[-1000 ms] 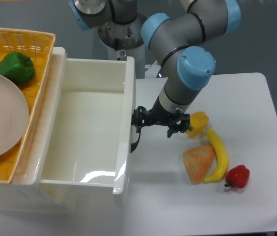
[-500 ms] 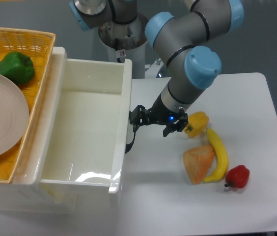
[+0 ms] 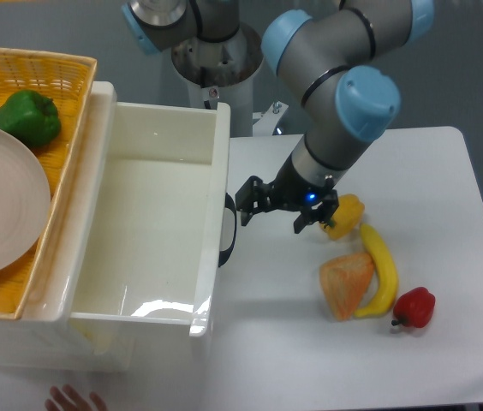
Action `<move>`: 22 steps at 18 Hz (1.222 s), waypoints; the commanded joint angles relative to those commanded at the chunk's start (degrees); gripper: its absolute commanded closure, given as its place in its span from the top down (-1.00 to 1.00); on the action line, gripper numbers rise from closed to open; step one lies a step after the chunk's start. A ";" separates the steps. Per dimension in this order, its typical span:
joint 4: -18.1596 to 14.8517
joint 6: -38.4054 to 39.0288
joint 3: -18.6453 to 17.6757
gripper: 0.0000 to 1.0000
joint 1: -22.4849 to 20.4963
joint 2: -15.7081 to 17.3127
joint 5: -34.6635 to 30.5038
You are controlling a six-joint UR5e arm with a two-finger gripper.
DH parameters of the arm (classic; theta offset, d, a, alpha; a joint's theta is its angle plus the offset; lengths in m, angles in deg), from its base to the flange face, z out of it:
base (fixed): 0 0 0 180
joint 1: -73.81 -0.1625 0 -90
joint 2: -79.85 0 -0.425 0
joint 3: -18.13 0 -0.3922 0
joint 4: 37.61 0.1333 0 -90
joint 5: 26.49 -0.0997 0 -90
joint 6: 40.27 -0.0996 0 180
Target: Slide open the top white drawer
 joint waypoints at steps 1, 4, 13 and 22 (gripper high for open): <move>1.75 -0.09 -0.17 1.00 0.00 -0.09 -0.79; 5.89 -0.52 -0.26 1.00 0.26 -0.70 -3.60; 6.17 -20.65 -1.32 1.00 0.00 -1.85 -10.37; 6.34 -26.19 -1.32 1.00 -1.05 -3.51 -11.86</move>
